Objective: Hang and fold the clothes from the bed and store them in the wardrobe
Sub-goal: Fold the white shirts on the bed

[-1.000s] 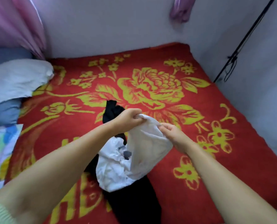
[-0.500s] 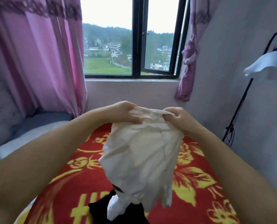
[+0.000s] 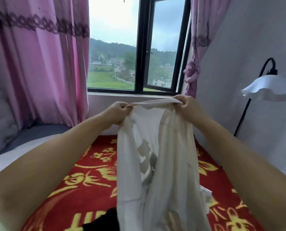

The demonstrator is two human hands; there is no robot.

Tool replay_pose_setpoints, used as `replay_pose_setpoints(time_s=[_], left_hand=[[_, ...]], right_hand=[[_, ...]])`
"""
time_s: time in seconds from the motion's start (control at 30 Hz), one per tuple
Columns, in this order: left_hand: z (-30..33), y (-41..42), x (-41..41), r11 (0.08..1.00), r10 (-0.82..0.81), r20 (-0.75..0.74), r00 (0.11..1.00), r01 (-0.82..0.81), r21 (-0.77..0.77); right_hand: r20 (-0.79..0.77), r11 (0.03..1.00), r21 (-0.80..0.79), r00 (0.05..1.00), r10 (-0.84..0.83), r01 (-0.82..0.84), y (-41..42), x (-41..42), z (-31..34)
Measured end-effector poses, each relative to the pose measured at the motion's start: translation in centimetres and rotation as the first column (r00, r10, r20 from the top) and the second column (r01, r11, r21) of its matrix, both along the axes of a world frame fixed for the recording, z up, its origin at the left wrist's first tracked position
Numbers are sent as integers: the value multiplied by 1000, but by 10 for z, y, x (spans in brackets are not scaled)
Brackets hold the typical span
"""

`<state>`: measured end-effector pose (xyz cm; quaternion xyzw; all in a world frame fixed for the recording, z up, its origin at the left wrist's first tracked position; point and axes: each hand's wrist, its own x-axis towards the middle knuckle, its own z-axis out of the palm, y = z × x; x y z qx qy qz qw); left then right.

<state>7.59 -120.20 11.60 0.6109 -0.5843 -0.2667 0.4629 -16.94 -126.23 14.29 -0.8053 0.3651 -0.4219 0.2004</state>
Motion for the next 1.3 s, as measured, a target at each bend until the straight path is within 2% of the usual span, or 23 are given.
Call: replay_pose_setpoints(time_s=[0.1,0.2,0.3,0.37,0.4,0.47,0.53,0.6,0.67,0.7,0.73,0.77,0.83,0.87,0.9,0.93,0.97,1.0,1.03,1.07,1.13,1.23,1.3], left_hand=[[-8,4,-5,997,-77,-130,989,79,13],[-11,10,-7,960,-253,-281,926,276,45],[-16,18,-7,863,-430,-334,839,490,122],[-22,23,-7,791,-514,-345,785,590,162],[-26,25,-8,781,-521,-361,774,602,164],[-35,22,-7,843,-459,-382,802,529,97],[-48,13,-1,938,-330,-300,895,348,4],[-66,6,3,959,-275,-34,961,277,68],[-99,1,-6,911,-375,263,889,301,280],[-116,0,-13,882,-428,337,838,306,360],[-132,-2,-23,863,-453,350,820,304,403],[-145,-4,-33,862,-444,330,833,298,409],[-162,-11,-42,905,-347,318,882,226,361],[-162,-16,-43,925,-274,304,913,163,344],[-158,-19,-41,936,-206,252,946,115,332],[-149,-22,-38,938,-146,162,976,85,336],[-140,-27,-36,937,-91,50,995,68,341],[-128,-29,-34,930,-47,-60,997,65,363],[-115,-31,-35,918,-22,-167,986,86,386],[-104,-31,-37,904,-14,-268,963,127,408],[-86,-30,-48,877,-1,-480,877,231,421],[-69,-29,-67,876,89,-637,765,244,415],[-61,-27,-70,910,141,-692,708,182,372]], right_hand=[[63,999,2,997,-37,37,-6,2,3],[213,988,153,977,-27,-6,-12,5,-1],[348,919,359,937,29,-162,-12,10,-8],[429,856,421,898,102,-298,-7,13,-9],[479,821,431,866,142,-373,-5,13,-9],[584,740,429,784,210,-517,-1,14,-3],[682,658,427,698,216,-621,4,13,6],[782,605,383,594,189,-698,6,10,17],[837,579,318,509,200,-751,7,2,26],[873,532,269,436,219,-803,5,-2,30],[899,496,229,378,223,-838,2,-8,32],[902,498,225,372,218,-837,-2,-14,31],[857,604,332,499,128,-725,-11,-32,27],[786,725,405,617,35,-558,-15,-43,23],[642,842,464,759,-107,-274,-21,-55,18],[416,885,466,877,-239,20,-25,-68,11],[137,871,429,936,-325,240,-29,-79,1],[-121,853,374,931,-345,364,-31,-88,-11],[-290,850,348,907,-305,396,-31,-92,-23],[-359,852,371,903,-235,369,-26,-91,-34],[-382,837,516,924,35,182,-2,-72,-54],[-393,652,758,798,457,0,31,-26,-85],[-334,600,799,797,504,-45,46,2,-109]])
